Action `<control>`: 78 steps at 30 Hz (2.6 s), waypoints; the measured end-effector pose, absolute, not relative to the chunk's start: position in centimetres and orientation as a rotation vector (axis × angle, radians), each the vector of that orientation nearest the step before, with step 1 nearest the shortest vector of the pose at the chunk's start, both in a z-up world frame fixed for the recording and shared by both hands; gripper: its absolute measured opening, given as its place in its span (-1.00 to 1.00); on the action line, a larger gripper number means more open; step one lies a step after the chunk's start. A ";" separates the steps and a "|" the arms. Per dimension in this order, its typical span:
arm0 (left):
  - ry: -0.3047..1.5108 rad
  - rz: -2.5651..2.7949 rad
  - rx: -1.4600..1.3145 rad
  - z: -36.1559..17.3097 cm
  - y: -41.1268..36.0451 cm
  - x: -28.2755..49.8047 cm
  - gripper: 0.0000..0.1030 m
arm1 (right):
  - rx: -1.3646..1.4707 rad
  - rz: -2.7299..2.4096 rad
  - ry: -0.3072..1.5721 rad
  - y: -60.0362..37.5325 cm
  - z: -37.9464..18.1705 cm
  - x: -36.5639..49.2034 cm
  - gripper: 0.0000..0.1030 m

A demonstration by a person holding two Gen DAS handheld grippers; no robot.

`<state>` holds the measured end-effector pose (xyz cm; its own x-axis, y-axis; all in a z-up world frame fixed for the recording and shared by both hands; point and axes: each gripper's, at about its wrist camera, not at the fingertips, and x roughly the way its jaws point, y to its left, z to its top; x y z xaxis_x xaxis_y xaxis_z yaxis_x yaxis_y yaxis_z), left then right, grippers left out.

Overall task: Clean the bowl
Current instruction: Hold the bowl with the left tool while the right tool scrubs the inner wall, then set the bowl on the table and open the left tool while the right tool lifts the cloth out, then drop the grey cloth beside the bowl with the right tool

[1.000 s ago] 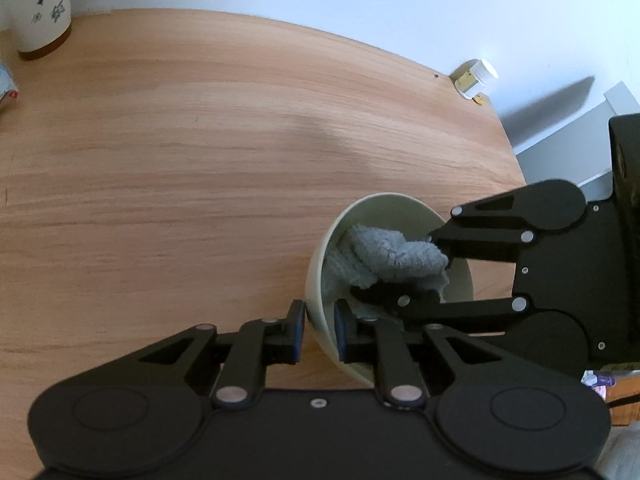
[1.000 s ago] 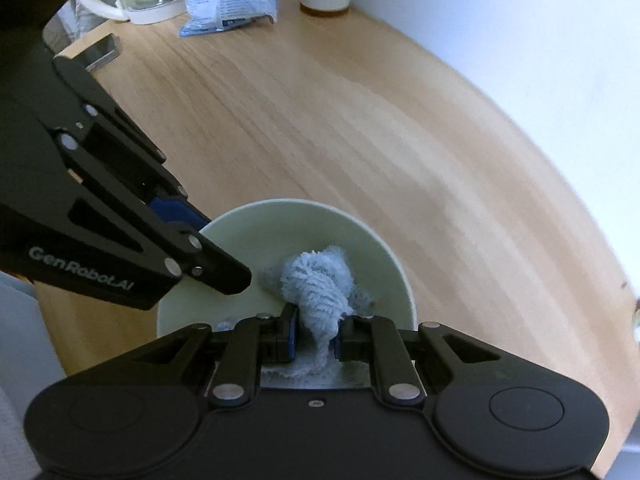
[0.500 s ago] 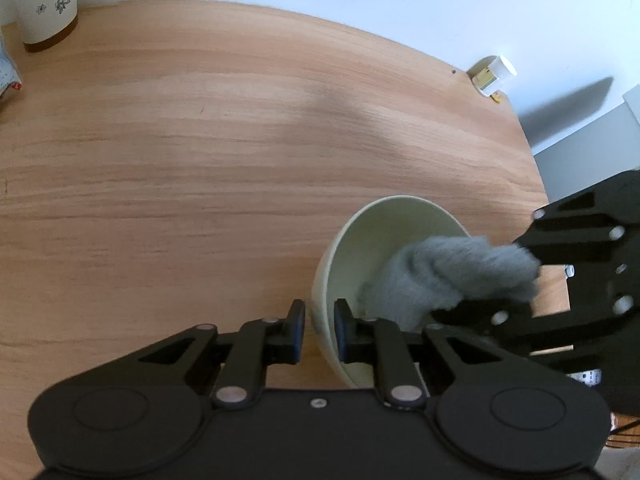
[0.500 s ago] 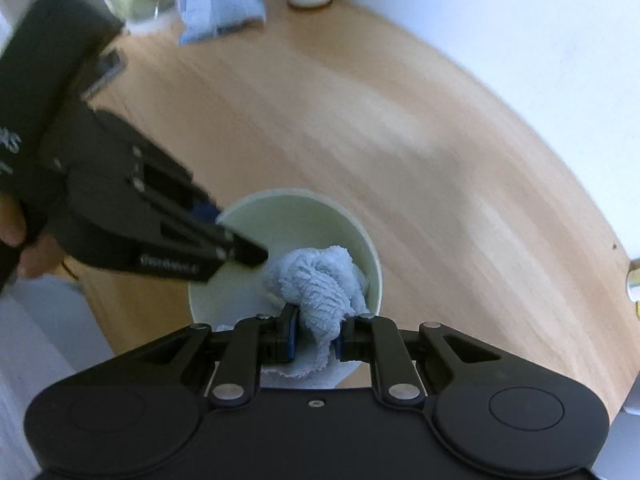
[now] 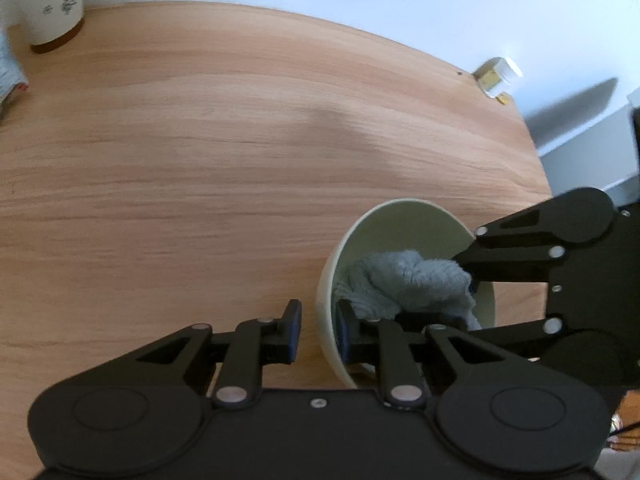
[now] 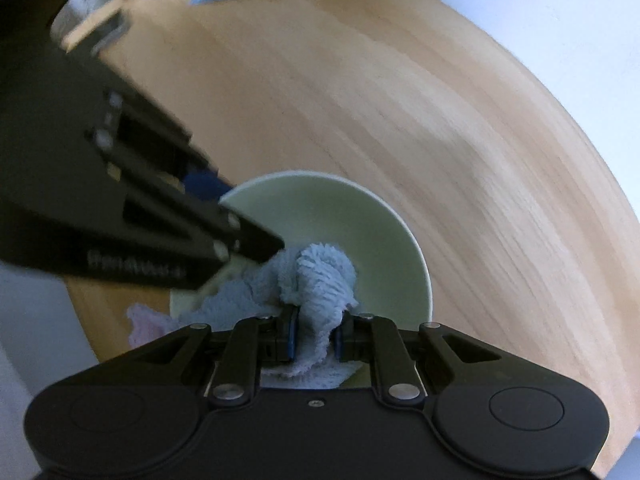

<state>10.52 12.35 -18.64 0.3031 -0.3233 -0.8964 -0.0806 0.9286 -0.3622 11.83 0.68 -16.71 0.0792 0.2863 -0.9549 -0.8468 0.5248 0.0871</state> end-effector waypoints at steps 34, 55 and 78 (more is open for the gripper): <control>1.133 0.080 -0.326 -12.7 9.2 6.8 0.99 | 0.005 0.494 0.927 -17.7 -17.5 14.1 -0.63; 1.084 0.146 -0.262 -8.6 4.9 4.1 0.99 | -0.053 0.410 0.993 -18.8 -15.9 11.0 0.88; 1.037 0.154 -0.257 0.9 -3.1 -1.6 0.99 | -0.107 0.483 0.847 -23.8 -1.3 2.5 0.99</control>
<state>-1.59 -3.12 0.94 0.5018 0.0053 -0.8650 -0.2465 0.9594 -0.1371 2.45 -23.76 -1.28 0.5615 0.3675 -0.7414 -0.4510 0.8871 0.0982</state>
